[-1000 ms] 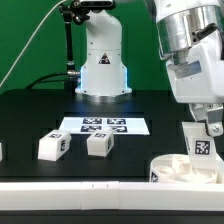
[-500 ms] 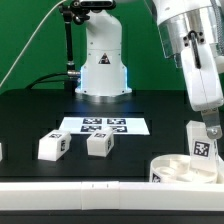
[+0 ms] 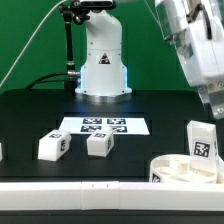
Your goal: Assemble stool
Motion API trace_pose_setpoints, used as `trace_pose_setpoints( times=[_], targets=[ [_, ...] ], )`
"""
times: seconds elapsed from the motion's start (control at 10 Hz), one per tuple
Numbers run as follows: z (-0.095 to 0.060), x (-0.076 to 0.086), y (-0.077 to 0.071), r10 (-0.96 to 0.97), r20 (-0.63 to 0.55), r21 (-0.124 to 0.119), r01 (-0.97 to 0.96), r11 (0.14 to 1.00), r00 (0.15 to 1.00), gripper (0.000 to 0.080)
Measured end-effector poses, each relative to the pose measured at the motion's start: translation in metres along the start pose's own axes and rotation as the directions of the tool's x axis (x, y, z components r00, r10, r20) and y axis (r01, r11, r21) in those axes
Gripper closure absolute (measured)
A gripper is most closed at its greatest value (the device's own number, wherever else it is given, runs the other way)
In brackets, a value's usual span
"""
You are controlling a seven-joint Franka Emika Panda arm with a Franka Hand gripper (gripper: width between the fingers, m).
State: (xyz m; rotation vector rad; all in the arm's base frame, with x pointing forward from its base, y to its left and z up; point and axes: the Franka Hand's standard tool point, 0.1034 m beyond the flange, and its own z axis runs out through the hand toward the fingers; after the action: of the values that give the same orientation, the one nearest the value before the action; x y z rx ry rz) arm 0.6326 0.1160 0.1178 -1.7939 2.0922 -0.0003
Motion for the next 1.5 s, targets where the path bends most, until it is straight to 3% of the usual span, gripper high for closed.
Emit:
trace_pose_setpoints(
  times=[0.1,0.2,0.4,0.5,0.7,1.0,1.2,1.4,1.5],
  targets=[
    [0.001,0.000,0.001,-0.001,0.000,-0.003,0.001,1.000,1.000,0.0151],
    [0.002,0.001,0.003,-0.103,-0.001,-0.023,0.103,0.994,0.995,0.0151],
    [0.002,0.003,0.008,-0.397,0.026,-0.108,0.397,0.911,0.918,0.0151],
    [0.000,0.002,0.010,-0.527,0.049,-0.133,0.528,0.839,0.849,0.0151],
    [-0.007,-0.003,0.010,-0.664,0.075,-0.143,0.668,0.731,0.744,0.0151],
    [-0.006,-0.002,0.011,-0.806,0.102,-0.129,0.811,0.571,0.583,0.0151],
    [-0.004,-0.004,0.015,-0.915,0.135,-0.136,0.922,0.362,0.379,0.0151],
    [-0.008,-0.002,0.011,-0.981,0.192,-0.127,0.992,0.004,0.028,0.0151],
    [-0.009,-0.007,0.009,-0.976,0.205,-0.152,0.983,-0.106,-0.073,0.0151]
  ],
)
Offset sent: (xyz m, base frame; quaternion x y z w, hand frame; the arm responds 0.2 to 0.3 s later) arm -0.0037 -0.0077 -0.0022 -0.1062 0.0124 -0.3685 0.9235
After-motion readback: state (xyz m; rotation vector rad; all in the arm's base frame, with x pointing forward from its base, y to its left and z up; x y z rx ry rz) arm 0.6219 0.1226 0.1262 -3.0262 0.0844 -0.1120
